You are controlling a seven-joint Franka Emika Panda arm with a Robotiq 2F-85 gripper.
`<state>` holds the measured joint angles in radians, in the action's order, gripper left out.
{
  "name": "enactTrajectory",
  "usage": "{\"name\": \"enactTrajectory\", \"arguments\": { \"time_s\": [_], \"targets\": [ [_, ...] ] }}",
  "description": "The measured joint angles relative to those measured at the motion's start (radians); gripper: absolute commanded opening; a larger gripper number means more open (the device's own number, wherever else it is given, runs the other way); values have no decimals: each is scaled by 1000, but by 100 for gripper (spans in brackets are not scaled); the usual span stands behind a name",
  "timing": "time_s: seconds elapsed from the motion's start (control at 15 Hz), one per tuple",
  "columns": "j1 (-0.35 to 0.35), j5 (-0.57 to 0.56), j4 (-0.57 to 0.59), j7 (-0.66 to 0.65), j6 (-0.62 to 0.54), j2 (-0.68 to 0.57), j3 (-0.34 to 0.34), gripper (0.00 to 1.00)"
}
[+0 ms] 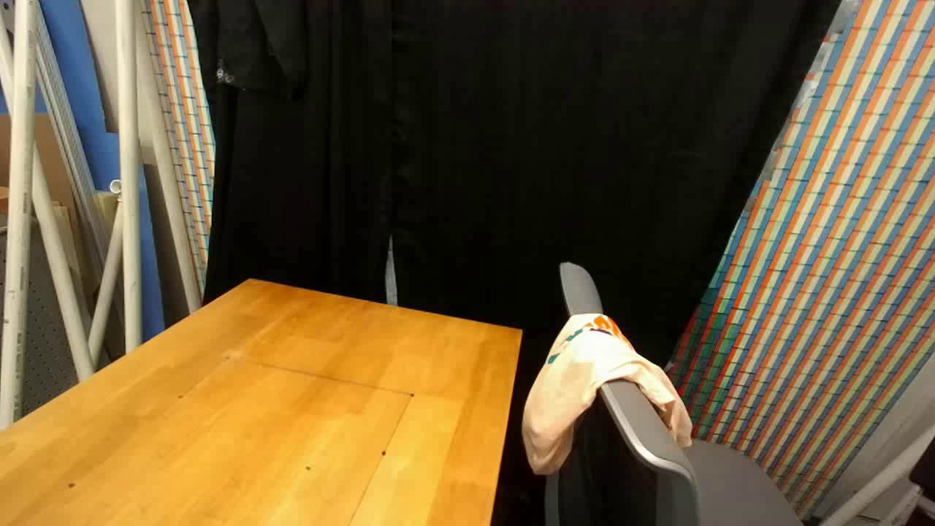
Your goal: Put the peach shirt on the table
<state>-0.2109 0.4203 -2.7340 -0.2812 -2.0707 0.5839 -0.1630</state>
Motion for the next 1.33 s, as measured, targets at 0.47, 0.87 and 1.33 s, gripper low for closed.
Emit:
{"name": "enactTrajectory", "arguments": {
  "time_s": [0.47, 0.87, 1.33],
  "targets": [
    [0, 0, 2, 0, 0, 2, 0, 100],
    [31, -92, 14, -14, -4, -6, -18, 100],
    [63, -354, 244, 54, 22, -10, -58, 100]
  ]
}}
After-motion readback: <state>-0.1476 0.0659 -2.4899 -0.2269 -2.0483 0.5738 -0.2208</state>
